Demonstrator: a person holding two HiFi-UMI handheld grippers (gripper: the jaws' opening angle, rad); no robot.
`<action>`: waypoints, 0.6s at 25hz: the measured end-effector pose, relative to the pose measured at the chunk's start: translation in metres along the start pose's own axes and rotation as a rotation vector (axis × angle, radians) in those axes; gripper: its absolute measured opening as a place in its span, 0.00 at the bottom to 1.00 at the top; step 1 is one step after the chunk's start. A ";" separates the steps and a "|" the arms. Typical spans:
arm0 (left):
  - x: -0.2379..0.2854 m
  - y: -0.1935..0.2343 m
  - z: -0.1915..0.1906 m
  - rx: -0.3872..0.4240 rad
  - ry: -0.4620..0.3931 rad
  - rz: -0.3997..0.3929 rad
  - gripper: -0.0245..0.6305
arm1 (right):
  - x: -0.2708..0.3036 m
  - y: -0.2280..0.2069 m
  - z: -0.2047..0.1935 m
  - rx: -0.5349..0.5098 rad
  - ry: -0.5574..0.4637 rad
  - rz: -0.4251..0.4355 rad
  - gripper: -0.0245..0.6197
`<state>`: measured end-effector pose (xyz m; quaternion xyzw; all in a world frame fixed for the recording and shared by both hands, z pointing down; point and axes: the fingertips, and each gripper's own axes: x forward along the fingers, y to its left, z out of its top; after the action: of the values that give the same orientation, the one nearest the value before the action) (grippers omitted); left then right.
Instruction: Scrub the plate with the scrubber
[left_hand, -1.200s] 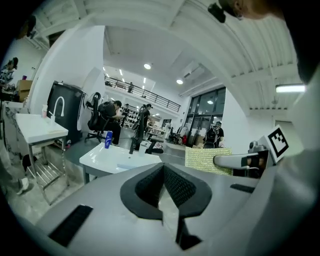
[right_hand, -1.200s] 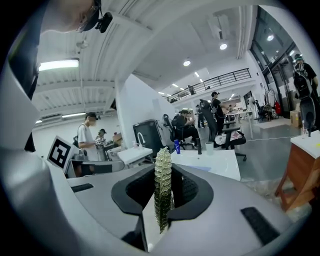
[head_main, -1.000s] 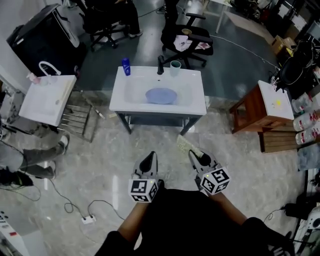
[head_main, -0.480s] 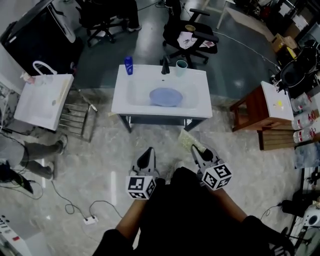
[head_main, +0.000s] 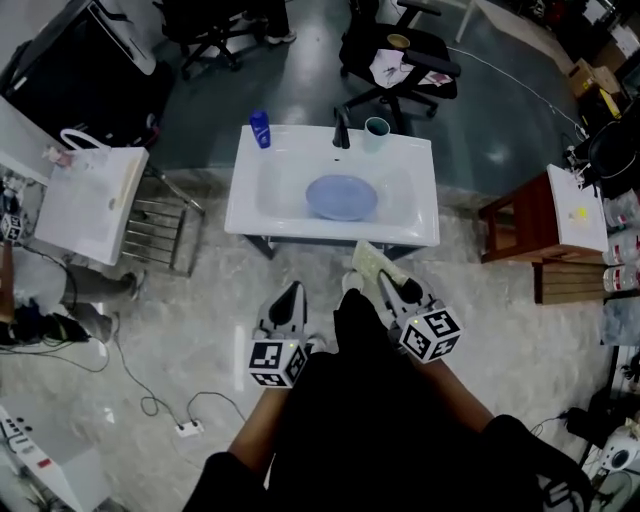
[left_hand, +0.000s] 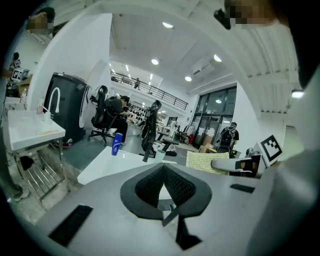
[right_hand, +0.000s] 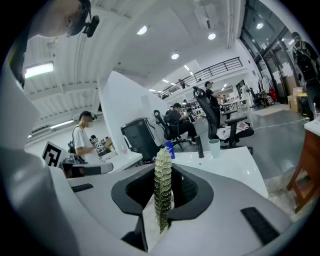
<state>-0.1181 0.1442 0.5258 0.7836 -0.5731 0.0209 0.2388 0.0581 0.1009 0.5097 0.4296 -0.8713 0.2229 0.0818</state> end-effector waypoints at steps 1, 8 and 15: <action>0.011 0.002 0.005 0.003 0.006 0.002 0.04 | 0.011 -0.009 0.004 0.011 -0.001 0.007 0.13; 0.105 0.006 0.046 0.046 0.031 0.009 0.04 | 0.074 -0.075 0.038 0.045 -0.008 0.042 0.13; 0.186 0.018 0.058 -0.035 0.105 0.040 0.04 | 0.109 -0.138 0.056 0.081 0.039 0.040 0.13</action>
<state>-0.0850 -0.0485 0.5377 0.7655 -0.5757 0.0567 0.2817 0.1019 -0.0753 0.5401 0.4108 -0.8681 0.2677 0.0767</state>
